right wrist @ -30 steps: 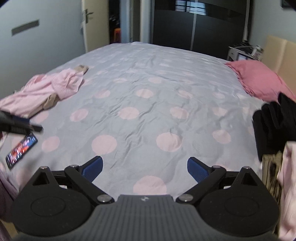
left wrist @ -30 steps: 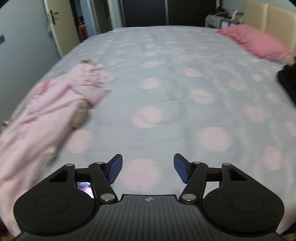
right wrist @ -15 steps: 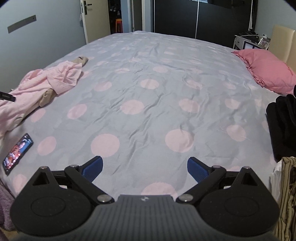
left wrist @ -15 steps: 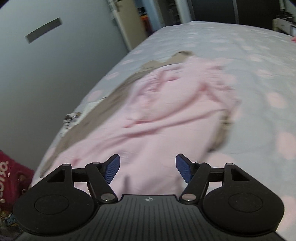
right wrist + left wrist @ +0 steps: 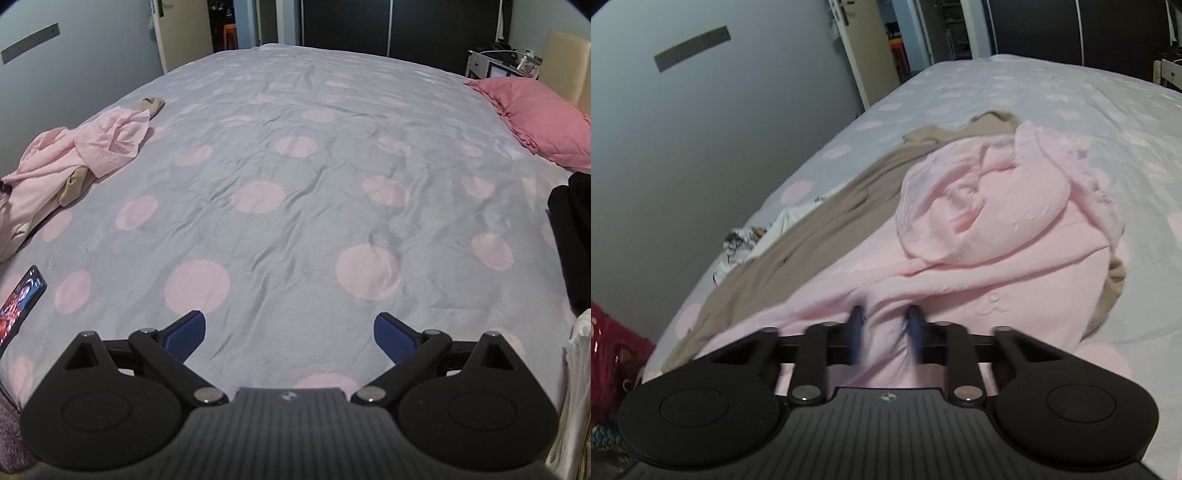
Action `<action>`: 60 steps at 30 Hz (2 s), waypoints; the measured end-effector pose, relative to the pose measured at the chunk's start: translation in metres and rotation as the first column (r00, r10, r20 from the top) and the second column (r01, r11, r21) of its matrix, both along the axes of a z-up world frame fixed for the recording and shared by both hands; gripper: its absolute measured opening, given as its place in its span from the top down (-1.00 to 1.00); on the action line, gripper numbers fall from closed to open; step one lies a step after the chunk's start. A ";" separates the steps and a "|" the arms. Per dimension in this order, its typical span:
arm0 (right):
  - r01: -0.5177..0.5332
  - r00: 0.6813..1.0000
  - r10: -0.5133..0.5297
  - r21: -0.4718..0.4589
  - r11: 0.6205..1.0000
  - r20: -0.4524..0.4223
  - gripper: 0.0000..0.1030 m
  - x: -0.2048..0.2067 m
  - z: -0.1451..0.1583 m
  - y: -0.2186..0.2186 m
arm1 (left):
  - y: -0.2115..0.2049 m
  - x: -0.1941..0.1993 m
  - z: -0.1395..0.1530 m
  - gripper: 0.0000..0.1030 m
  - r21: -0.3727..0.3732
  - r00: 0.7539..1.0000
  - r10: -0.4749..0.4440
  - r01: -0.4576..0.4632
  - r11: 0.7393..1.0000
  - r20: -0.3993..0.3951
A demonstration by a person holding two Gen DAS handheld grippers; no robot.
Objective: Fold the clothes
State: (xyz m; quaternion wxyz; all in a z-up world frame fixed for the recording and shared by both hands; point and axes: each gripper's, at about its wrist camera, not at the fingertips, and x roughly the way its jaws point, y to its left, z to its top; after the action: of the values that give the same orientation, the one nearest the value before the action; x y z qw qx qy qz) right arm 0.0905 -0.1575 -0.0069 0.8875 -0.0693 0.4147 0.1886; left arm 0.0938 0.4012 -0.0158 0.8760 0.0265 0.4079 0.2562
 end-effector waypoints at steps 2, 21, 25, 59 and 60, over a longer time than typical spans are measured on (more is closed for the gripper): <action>-0.004 1.000 0.004 0.000 1.000 0.006 -0.92 -0.004 0.001 0.001 | 0.001 -0.003 0.006 0.92 -0.013 1.000 0.001 -0.001 1.000 0.027; -0.004 0.995 -0.002 0.063 0.998 0.101 -0.92 -0.032 0.030 -0.005 | -0.098 -0.011 0.102 0.97 0.042 0.945 -0.212 0.208 0.977 0.250; 0.006 0.995 -0.012 0.059 0.998 0.097 -0.92 -0.035 0.029 -0.011 | -0.075 -0.007 0.083 0.04 0.047 0.966 -0.164 0.158 0.986 0.198; -0.058 0.998 0.058 0.011 0.998 0.015 -0.92 -0.018 0.000 0.016 | -0.052 -0.046 0.099 1.00 -0.047 0.904 -0.150 0.184 0.982 0.400; -0.060 0.998 0.060 0.014 0.998 0.022 -0.92 -0.019 0.001 0.016 | -0.059 -0.046 0.103 1.00 -0.045 0.896 -0.170 0.206 0.978 0.410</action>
State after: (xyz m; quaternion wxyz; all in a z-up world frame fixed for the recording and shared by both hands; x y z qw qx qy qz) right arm 0.0718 -0.1416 -0.0055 0.8863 -0.0775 0.4015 0.2174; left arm 0.0474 0.3427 0.0875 0.9621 -0.0257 0.2247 0.1525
